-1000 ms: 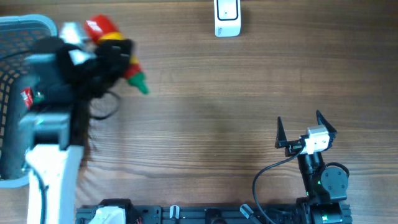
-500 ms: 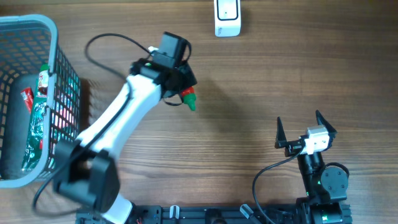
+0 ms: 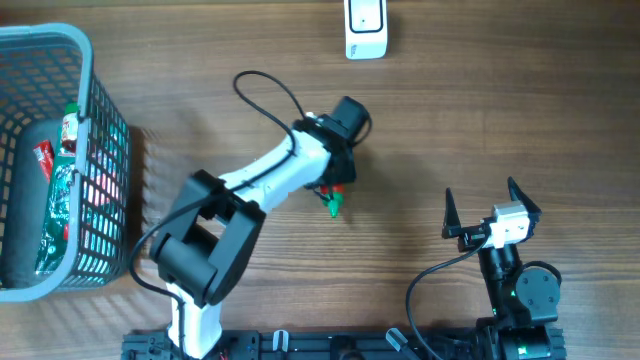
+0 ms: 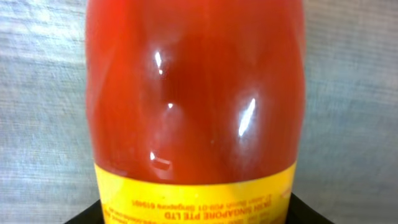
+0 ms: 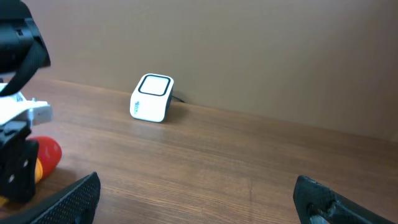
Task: Scan the item barcode
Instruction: 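Lift the sauce bottle out and set it upright on the table, then return the left gripper to the basket and grasp the green-capped jar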
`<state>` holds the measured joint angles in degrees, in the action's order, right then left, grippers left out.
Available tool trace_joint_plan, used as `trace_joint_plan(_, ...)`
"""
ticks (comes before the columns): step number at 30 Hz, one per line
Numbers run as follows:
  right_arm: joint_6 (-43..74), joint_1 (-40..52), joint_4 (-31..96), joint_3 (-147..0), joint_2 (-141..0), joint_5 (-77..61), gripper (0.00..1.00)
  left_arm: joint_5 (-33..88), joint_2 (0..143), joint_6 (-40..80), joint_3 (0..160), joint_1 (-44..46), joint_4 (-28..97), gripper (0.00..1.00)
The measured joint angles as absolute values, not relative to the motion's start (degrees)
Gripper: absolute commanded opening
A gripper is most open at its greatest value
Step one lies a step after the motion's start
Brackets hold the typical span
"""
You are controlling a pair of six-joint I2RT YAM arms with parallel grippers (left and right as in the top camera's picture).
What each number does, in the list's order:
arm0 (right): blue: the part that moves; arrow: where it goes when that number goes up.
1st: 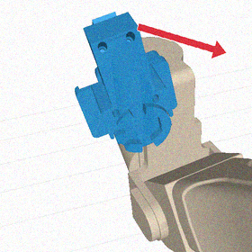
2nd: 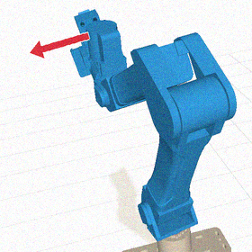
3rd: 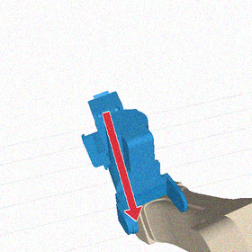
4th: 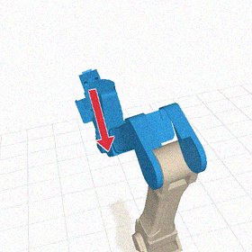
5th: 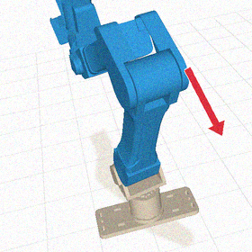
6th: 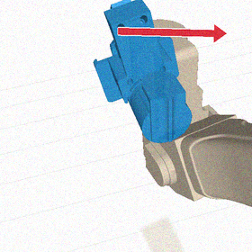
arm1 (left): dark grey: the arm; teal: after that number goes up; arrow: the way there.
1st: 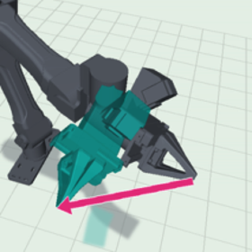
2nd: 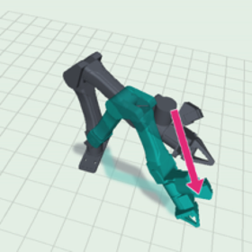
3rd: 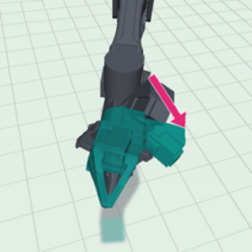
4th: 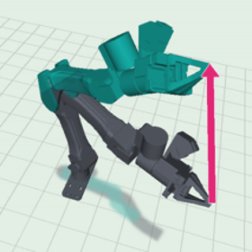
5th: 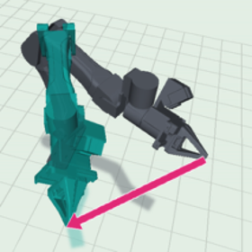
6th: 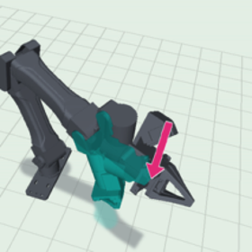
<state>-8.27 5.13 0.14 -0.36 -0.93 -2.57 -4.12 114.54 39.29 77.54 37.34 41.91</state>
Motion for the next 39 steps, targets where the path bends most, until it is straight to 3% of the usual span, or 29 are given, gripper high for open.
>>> trace_joint_plan(2, -8.3, 5.1, 0.1, -0.4, -0.9, -2.6, 1.00, -5.9, 114.5, 39.0, 77.3, 39.2, 42.8, 0.58)
trace_joint_plan(6, -8.3, 5.1, 0.1, -0.4, -0.9, -2.5, 1.00, -7.9, 114.5, 38.3, 76.4, 41.3, 43.3, 0.78)
trace_joint_plan(8, -8.3, 5.1, 0.1, -0.4, -0.9, -2.6, 1.00, -8.3, 114.5, 38.3, 76.4, 41.8, 43.4, 1.00)
trace_joint_plan(18, -8.3, 5.1, 0.1, -0.4, -0.9, -2.5, 1.00, -9.3, 112.2, 36.8, 76.3, 42.0, 45.3, 1.00)
trace_joint_plan(33, -8.3, 5.1, 0.1, -0.4, -0.9, -2.5, 1.00, -27.2, 84.9, 32.6, 76.3, 41.8, 48.0, 1.00)
trace_joint_plan(39, -8.3, 5.1, 0.1, -0.4, -0.9, -2.6, 1.00, -34.0, 74.6, 31.8, 76.3, 34.7, 48.1, 1.00)
